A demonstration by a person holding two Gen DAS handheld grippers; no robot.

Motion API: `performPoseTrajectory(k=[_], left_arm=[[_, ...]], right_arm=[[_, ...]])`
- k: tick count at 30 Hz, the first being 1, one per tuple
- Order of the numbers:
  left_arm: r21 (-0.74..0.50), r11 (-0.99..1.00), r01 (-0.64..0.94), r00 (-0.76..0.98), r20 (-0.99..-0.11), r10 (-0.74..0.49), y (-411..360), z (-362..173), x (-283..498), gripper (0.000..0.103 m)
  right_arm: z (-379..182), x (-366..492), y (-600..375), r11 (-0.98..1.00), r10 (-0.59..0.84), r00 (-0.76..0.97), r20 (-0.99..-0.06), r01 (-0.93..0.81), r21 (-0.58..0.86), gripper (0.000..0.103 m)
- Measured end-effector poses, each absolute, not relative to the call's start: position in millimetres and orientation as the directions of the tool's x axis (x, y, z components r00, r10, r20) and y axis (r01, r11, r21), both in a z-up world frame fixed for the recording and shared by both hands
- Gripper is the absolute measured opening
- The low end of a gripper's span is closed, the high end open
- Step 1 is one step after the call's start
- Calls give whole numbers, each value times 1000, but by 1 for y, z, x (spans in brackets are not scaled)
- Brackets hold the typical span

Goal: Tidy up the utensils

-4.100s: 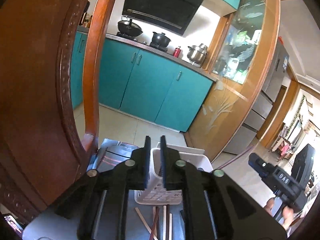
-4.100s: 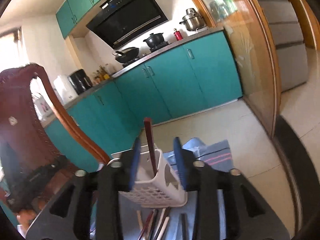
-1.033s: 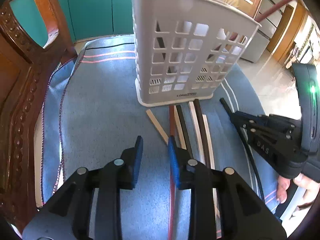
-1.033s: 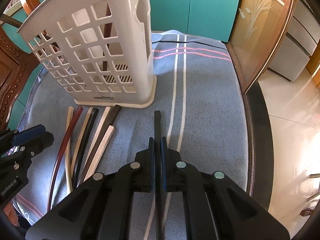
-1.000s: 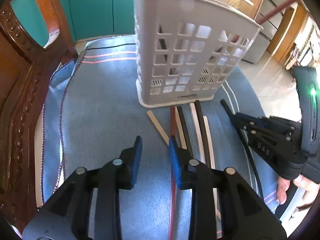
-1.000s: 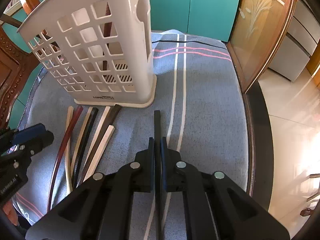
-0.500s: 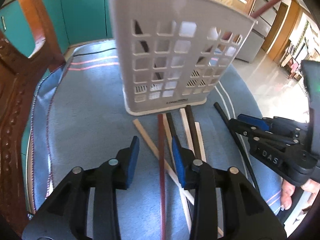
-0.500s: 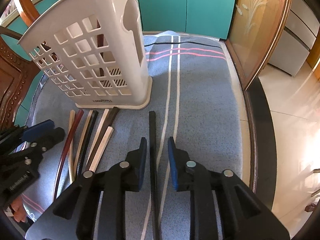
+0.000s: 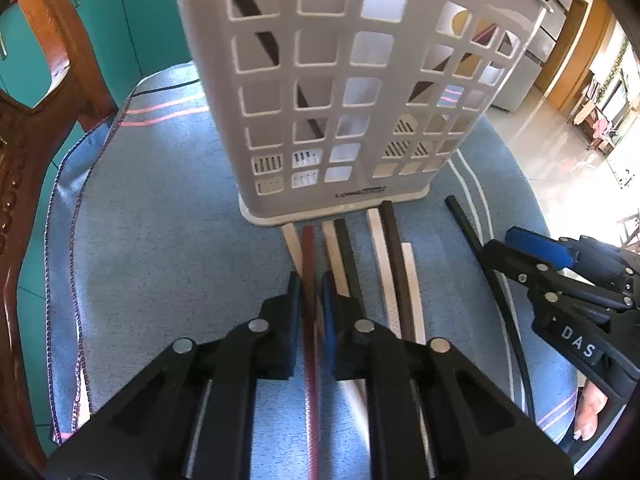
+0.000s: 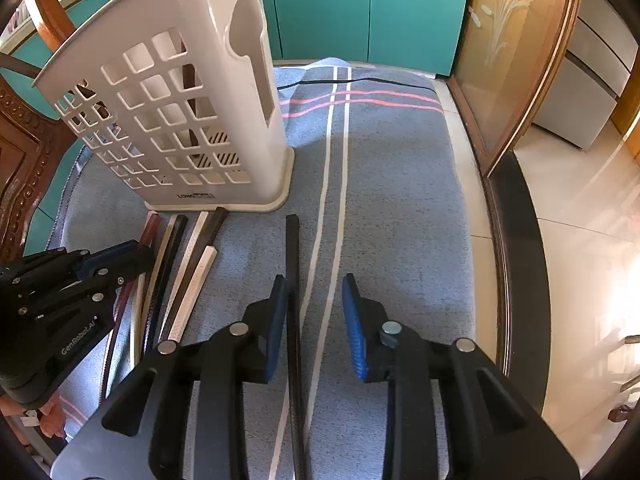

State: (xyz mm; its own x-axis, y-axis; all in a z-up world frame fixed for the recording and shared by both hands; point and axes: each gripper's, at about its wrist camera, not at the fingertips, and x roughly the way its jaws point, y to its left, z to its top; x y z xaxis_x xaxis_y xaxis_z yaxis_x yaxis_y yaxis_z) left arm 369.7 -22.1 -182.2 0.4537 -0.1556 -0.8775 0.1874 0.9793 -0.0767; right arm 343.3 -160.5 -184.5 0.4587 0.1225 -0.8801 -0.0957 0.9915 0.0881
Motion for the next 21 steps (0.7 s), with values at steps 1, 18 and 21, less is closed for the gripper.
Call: performPoseTrajectory(k=[1,18,21], left_arm=[[-77,981,180,457,-876,-153,-20,-182,370,7],[-72,988,137,464,-877,-128,31,-182,359,7],[-76,988,136,462,-877,-131,30,-187,363,11]], right_arm=[[-184,343,-160,991,124,460,-879,-98,89,29],[-181,342,-150,990,128,465,-876,-110,87,32],[-185,343,-146,991,117,460,-880,-115,72,32]])
